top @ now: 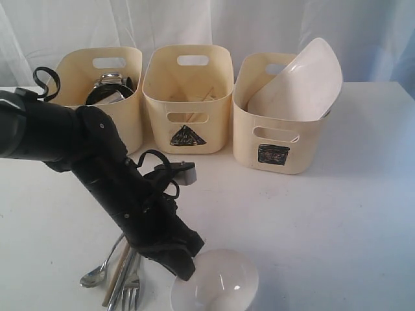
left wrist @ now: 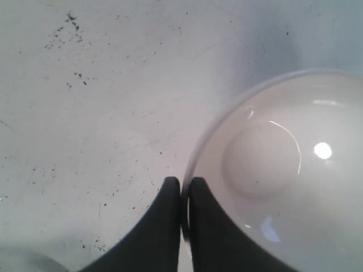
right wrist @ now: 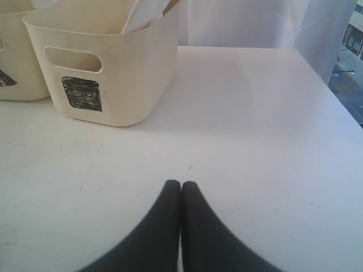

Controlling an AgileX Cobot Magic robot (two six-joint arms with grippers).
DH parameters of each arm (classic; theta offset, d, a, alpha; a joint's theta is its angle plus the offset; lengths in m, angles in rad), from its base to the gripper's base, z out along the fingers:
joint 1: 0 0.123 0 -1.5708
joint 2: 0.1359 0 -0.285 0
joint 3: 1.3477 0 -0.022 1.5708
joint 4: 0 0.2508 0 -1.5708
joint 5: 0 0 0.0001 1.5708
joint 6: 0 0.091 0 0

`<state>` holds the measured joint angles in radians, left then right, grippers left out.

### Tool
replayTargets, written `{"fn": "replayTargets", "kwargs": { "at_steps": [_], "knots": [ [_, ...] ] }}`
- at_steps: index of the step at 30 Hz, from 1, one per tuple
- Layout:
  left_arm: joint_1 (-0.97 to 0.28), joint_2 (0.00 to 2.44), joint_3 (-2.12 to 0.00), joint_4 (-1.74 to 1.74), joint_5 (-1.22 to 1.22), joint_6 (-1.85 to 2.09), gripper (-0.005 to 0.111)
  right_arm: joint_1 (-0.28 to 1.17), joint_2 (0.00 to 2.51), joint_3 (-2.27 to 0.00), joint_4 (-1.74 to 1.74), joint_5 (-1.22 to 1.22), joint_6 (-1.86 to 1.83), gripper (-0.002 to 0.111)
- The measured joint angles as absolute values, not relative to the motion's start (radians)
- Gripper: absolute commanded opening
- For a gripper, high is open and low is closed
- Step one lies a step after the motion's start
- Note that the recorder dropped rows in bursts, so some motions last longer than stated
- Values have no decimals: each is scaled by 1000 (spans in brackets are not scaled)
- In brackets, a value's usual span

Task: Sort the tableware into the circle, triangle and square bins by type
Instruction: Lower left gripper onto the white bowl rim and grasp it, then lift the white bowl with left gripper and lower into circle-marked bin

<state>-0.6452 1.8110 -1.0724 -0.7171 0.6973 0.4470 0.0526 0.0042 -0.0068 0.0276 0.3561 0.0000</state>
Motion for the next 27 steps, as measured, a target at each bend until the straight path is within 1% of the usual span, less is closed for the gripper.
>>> {"fn": "replayTargets", "kwargs": {
  "at_steps": [9,15,27],
  "knots": [
    [-645,1801,-1084,-680,680,447,0,53,4,-7,28,356,0,0],
    [-630,1711,-1138,-619,625,447,0,53,4,-7,28,356,0,0],
    [-412,1587,-1268,-589,602,447,0,53,4,-7,28,356,0,0]
  ]
}}
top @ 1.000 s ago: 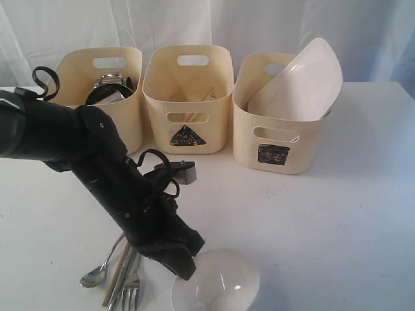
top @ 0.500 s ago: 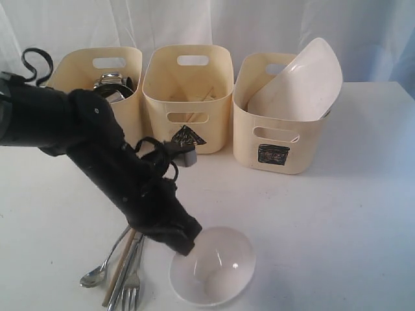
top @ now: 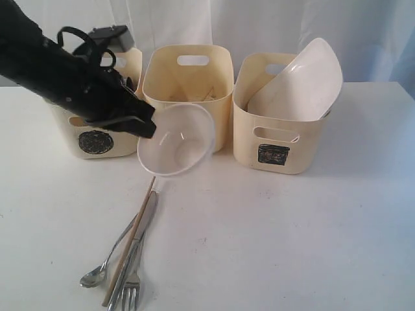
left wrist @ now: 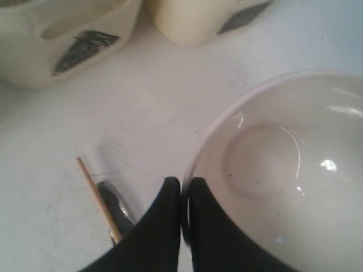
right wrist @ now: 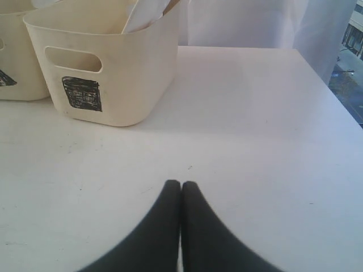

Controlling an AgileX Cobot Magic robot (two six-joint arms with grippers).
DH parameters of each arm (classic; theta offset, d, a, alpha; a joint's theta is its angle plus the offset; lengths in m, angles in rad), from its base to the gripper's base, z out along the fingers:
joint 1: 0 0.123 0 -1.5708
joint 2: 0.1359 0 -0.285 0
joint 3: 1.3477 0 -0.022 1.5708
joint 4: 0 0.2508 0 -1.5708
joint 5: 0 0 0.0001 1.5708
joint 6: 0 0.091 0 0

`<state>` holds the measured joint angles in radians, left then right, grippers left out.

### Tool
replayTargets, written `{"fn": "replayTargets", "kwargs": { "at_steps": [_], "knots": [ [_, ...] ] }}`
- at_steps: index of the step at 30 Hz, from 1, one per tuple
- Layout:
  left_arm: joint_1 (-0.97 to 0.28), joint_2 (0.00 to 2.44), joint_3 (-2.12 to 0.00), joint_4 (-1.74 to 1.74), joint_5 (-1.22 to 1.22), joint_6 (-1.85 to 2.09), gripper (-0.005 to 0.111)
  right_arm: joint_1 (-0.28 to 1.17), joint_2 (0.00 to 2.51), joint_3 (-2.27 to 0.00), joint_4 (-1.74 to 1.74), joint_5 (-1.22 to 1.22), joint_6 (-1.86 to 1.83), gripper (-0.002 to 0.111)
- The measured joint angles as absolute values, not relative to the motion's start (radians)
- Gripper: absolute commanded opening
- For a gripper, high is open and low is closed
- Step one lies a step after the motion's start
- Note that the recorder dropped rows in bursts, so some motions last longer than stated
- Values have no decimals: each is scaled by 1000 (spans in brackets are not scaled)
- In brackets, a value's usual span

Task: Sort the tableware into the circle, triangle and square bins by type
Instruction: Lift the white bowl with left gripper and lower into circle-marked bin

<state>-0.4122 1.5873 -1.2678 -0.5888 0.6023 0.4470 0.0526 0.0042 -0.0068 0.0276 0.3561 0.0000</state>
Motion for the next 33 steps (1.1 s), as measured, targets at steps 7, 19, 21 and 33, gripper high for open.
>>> {"fn": "replayTargets", "kwargs": {
  "at_steps": [7,19,21,33],
  "knots": [
    [-290,1574,-1318,-538,496,447,0,53,4,-7,28,356,0,0],
    [-123,1601,-1335,-527,45,447,0,53,4,-7,28,356,0,0],
    [-116,1627,-1337,-527,18,449,0,53,4,-7,28,356,0,0],
    [-107,1742,-1337,-519,48,492,25,53,4,-7,28,356,0,0]
  ]
}}
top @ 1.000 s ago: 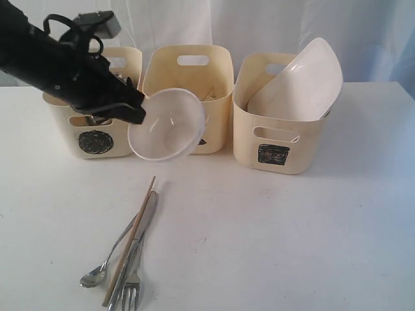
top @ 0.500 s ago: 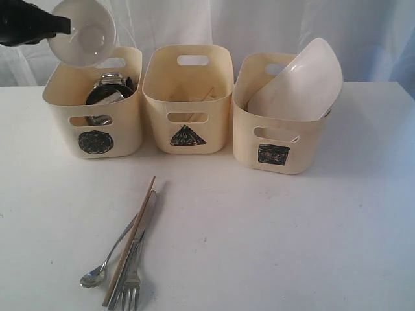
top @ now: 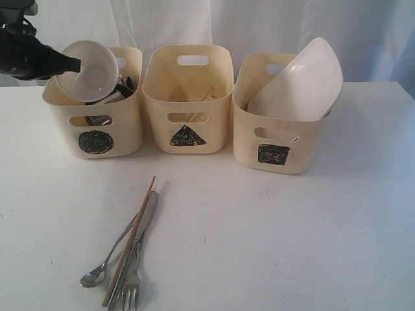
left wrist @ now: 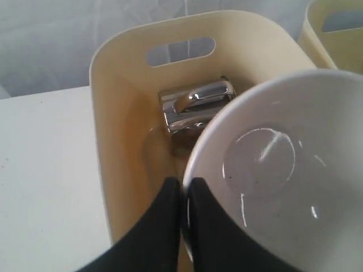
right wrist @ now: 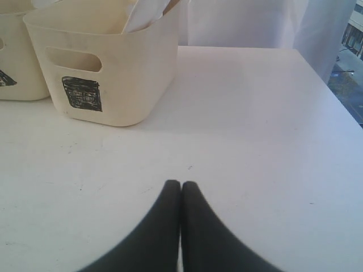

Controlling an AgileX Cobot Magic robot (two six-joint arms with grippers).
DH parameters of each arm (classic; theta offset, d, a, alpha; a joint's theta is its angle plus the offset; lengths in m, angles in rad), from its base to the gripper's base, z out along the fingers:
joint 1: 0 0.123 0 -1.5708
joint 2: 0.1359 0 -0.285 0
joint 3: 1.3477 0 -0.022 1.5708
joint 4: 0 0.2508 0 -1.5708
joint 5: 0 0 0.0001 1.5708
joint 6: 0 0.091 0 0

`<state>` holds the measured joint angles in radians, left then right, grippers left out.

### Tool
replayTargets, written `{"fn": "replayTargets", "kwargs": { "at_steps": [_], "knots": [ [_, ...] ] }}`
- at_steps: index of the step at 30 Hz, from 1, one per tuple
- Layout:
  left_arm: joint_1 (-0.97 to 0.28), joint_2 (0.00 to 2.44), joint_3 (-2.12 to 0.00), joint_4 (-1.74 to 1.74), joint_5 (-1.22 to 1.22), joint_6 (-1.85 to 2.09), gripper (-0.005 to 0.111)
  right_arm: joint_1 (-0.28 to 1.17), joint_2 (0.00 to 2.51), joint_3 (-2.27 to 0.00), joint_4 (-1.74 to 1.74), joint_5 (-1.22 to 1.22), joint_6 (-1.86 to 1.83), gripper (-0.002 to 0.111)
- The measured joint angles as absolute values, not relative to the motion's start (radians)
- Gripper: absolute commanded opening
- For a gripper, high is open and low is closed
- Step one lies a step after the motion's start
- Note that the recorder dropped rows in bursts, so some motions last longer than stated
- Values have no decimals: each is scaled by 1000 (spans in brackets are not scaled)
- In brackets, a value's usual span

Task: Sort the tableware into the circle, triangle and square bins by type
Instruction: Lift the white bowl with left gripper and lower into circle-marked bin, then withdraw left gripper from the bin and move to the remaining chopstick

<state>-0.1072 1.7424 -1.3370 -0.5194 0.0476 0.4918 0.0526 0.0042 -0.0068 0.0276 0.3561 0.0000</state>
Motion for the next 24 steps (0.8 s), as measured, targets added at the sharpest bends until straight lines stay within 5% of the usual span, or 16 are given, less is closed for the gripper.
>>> {"fn": "replayTargets", "kwargs": {
  "at_steps": [4,8,12,13,15,20,24],
  "knots": [
    [-107,1742,-1344,-503,48,494,46,53,4,-7,28,356,0,0],
    [-107,1742,-1355,-501,42,494,48,53,4,-7,28,356,0,0],
    [-106,1733,-1371,-504,116,490,34,53,4,-7,28,356,0,0],
    [-106,1728,-1375,-504,162,488,16,53,4,-7,28,356,0,0],
    [-106,1696,-1380,-507,340,481,0,53,4,-7,28,356,0,0],
    [-111,1644,-1381,-489,774,491,0,53,4,-7,28,356,0,0],
    [-192,1608,-1330,-502,801,467,0,53,4,-7,28,356,0,0]
  ]
}}
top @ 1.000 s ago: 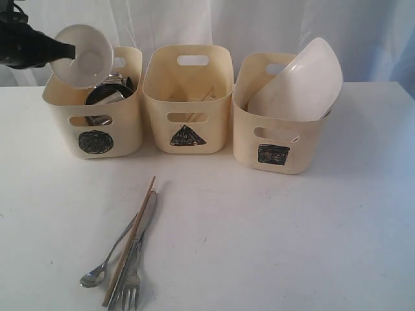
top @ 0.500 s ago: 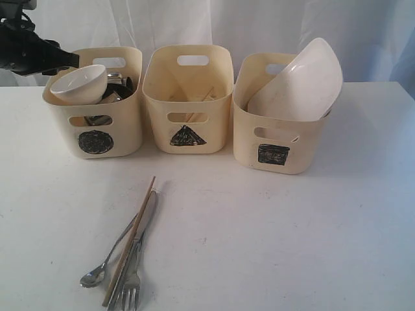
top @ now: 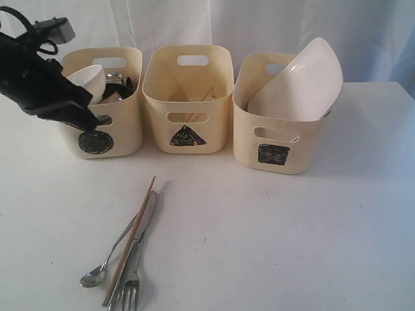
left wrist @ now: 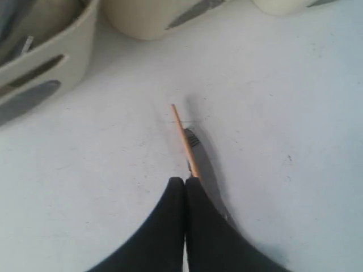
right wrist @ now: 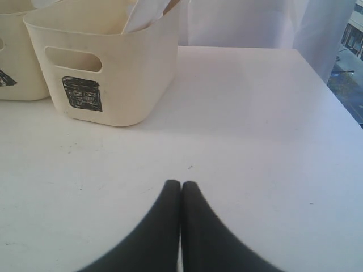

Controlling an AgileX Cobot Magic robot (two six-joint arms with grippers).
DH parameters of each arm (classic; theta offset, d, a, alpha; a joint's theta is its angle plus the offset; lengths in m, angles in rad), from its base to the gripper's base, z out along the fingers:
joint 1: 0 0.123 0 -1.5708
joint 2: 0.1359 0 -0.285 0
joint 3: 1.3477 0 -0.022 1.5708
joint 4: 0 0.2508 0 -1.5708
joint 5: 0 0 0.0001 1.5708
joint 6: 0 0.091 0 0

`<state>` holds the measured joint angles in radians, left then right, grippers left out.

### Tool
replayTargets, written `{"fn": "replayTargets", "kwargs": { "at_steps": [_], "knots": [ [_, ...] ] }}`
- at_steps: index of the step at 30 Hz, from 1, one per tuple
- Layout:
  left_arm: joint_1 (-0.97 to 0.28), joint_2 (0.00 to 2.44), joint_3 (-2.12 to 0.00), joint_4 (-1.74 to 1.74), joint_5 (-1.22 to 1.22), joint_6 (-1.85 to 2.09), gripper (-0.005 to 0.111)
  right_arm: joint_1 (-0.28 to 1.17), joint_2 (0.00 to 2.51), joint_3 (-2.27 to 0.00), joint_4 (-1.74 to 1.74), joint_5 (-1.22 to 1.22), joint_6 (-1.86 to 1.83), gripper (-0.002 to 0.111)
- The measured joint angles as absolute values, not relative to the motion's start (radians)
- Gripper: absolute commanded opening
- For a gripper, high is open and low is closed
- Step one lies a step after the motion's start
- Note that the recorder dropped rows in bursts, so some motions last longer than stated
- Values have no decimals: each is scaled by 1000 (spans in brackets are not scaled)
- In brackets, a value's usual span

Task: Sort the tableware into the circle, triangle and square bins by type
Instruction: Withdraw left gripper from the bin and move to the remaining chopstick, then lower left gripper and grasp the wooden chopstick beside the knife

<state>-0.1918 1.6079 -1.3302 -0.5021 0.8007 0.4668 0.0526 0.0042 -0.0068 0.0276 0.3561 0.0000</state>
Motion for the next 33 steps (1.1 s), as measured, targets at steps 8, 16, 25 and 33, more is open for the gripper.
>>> {"fn": "replayTargets", "kwargs": {
  "at_steps": [8,16,25,33],
  "knots": [
    [-456,1604,-1136,-303,561,144,0,53,4,-7,28,356,0,0],
    [-496,1629,-1115,-108,529,-65,0,53,4,-7,28,356,0,0],
    [-496,1722,-1115,-184,500,-55,34,53,4,-7,28,356,0,0],
    [-497,1754,-1115,-260,483,-24,44,53,4,-7,28,356,0,0]
  ]
}}
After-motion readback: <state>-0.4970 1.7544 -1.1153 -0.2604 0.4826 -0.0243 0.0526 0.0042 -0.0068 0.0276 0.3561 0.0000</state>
